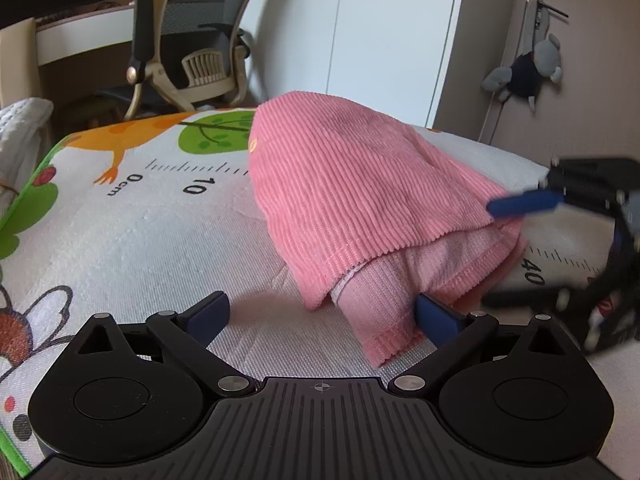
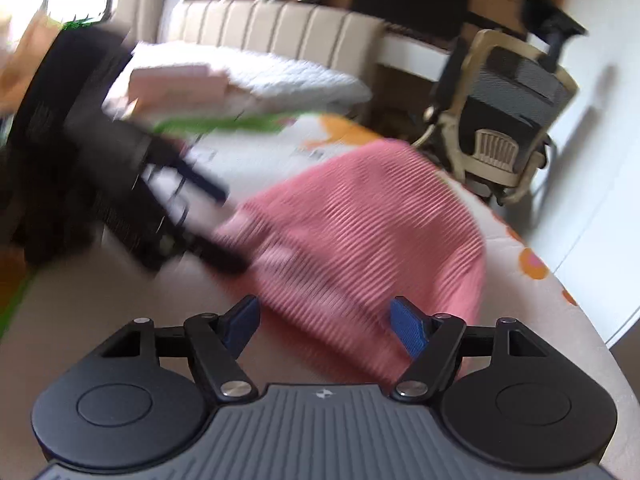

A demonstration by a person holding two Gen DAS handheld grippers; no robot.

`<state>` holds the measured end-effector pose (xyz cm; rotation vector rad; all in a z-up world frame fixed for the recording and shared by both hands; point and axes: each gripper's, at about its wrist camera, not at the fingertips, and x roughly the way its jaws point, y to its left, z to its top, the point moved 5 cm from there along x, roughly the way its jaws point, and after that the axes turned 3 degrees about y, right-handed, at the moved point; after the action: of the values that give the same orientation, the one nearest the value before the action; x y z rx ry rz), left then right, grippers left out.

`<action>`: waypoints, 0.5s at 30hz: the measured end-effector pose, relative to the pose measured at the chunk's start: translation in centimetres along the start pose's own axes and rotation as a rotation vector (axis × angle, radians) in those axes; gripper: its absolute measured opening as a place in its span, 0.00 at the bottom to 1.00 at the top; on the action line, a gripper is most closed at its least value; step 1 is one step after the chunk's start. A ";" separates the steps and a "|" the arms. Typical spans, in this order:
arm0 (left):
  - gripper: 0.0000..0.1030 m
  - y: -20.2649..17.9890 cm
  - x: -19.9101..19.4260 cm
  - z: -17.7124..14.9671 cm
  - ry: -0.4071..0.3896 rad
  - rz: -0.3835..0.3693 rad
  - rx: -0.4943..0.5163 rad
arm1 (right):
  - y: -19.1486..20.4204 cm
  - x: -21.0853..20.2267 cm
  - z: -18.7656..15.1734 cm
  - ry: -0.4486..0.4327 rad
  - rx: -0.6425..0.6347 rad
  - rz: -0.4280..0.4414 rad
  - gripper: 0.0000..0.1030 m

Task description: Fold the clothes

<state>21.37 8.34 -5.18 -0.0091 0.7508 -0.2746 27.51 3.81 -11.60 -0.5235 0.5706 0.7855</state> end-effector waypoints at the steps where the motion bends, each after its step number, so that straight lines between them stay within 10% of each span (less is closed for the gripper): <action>1: 0.99 0.0 0.0 0.0 0.000 0.003 -0.001 | 0.4 0.3 -0.3 0.008 -0.021 -0.015 0.71; 11: 0.99 0.4 -0.7 0.1 0.000 -0.005 -0.045 | -1.2 2.9 0.4 -0.009 0.041 -0.107 0.70; 15: 0.99 1.2 -2.4 2.8 -0.082 -0.166 -0.150 | -1.3 1.3 -0.8 -0.014 0.061 -0.052 0.71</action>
<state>21.84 9.82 -1.65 -0.2243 0.6885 -0.3732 29.09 3.19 -12.74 -0.4746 0.5637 0.7197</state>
